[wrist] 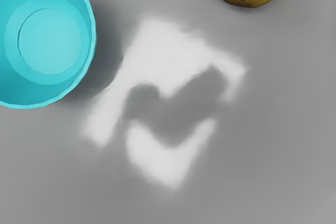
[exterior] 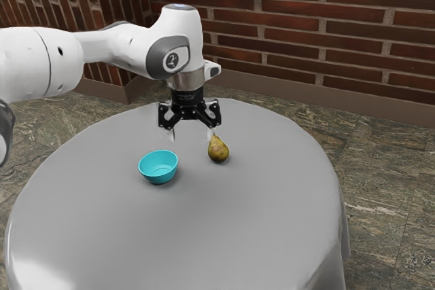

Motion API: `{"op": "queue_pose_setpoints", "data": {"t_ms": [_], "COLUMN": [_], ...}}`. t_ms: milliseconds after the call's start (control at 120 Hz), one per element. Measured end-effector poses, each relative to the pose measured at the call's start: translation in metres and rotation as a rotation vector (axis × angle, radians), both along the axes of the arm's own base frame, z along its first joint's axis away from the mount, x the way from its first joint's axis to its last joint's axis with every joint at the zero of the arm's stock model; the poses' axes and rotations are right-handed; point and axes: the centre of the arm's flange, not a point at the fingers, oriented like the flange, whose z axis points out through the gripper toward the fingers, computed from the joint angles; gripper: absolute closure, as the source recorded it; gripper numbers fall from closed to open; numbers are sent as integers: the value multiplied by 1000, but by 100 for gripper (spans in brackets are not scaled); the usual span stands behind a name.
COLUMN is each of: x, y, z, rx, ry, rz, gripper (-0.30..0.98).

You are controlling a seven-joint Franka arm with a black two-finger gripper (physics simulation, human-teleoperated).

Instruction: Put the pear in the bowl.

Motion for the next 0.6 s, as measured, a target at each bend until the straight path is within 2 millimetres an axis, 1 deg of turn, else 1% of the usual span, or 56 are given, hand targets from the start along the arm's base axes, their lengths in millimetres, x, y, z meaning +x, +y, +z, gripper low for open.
{"op": "queue_pose_setpoints", "data": {"t_ms": [83,233,267,317,367,442,600], "x": [20,36,41,53,66,81,91], "y": [-4,-4,-2,9,16,20,19], "z": [-19,-48,-58,-70,-75,-79,-102], "rx": [0,0,0,-3,-8,-18,-23], "ry": [-10,-25,-30,-49,-75,-111,-133], "rz": [56,147,168,210,244,279,325], "gripper": [0,0,0,0,0,0,0]}}
